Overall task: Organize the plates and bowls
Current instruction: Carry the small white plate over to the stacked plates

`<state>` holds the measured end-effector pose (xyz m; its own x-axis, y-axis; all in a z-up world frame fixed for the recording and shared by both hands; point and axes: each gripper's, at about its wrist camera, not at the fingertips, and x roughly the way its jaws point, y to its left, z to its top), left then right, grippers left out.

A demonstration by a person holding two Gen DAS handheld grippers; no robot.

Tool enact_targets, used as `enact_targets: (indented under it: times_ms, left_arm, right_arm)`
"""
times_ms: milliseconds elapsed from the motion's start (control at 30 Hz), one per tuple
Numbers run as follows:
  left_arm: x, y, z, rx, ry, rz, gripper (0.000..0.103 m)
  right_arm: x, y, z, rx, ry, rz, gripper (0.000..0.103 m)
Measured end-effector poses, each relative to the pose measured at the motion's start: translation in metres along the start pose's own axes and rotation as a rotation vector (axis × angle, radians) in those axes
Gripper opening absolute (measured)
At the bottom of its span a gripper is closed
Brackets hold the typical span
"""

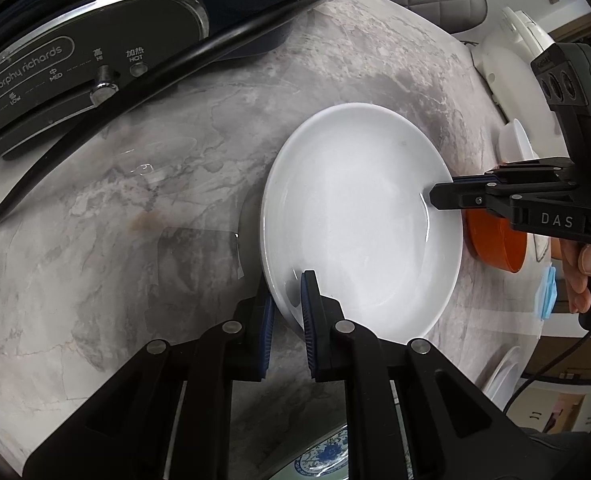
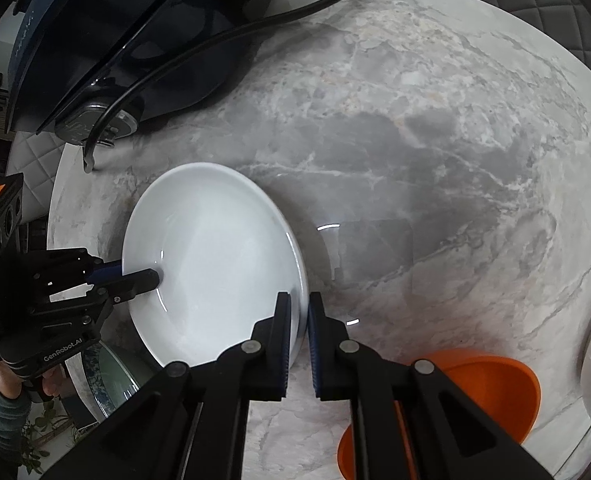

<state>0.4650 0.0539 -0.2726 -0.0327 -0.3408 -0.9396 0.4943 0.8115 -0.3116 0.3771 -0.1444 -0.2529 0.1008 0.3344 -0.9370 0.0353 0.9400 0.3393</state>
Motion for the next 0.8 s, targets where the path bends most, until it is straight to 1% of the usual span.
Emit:
enact_targets:
  times_ms: [500,800]
  left_arm:
    - [-0.018,-0.005,0.005,0.009,-0.033,-0.009,0.011]
    - [-0.038,-0.013,0.003,0.024,-0.054,-0.009,0.011]
  right_arm:
    - [-0.015,-0.004,-0.004,0.014,-0.03,0.0,0.011]
    - [-0.04,-0.017,-0.011,0.02,-0.061,0.014,0.011]
